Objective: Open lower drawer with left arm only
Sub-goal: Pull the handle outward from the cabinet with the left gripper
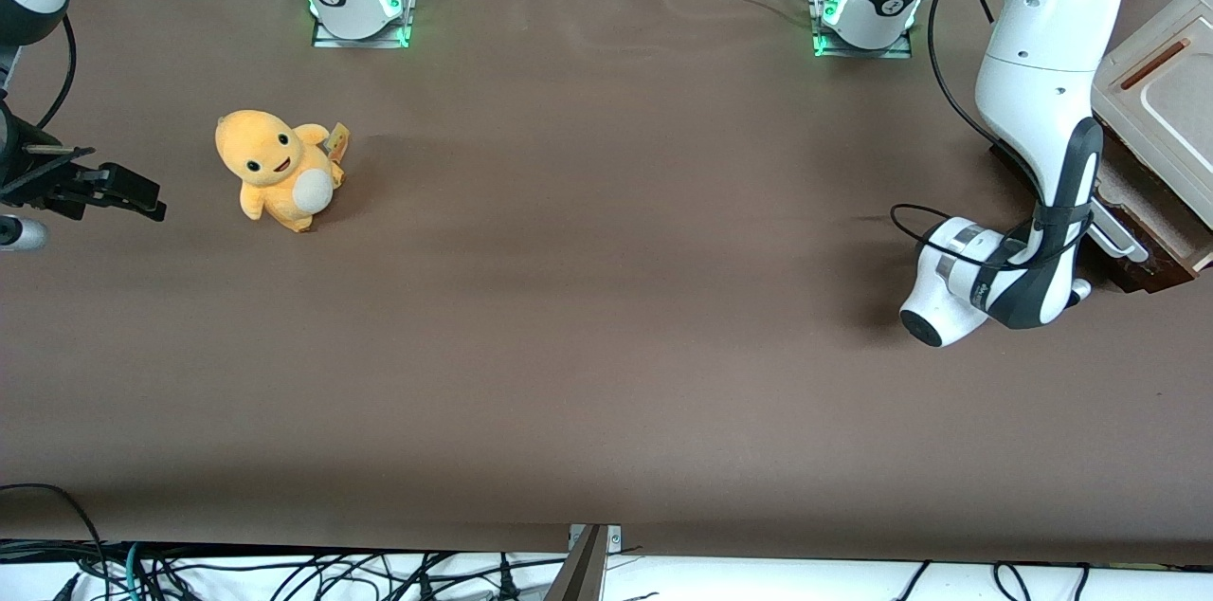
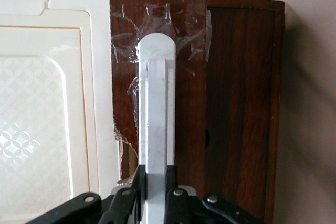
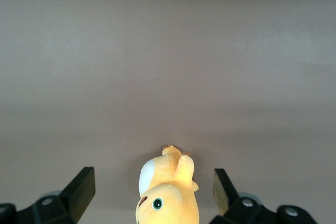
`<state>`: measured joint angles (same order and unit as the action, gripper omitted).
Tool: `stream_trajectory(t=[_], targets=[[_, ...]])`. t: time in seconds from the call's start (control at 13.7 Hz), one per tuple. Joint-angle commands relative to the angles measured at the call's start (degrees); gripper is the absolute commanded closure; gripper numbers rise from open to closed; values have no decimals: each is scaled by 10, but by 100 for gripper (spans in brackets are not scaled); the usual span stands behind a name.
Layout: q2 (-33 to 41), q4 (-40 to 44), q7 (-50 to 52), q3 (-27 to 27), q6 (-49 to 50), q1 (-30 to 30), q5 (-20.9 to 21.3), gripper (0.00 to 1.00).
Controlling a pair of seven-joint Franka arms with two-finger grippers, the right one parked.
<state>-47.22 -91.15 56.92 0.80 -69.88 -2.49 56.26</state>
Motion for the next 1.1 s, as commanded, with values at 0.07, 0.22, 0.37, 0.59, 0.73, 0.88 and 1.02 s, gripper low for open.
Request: stream_trajectory(t=[0.07,0.22,0.37,0.59,0.73,0.88,1.02], targets=[[-13,26,-8,-4,12,-11,13,94],[-13,26,-8,-4,12,-10,14,87],[-13,23,-15,-4,15,-10,14,18],[-12,26,-54,-4,15,-9,15,0],[-9,26,-54,-4,17,-10,11,0],[1,28,-68,3,16,-10,3,0],[16,43,-92,33,17,-8,0,0]])
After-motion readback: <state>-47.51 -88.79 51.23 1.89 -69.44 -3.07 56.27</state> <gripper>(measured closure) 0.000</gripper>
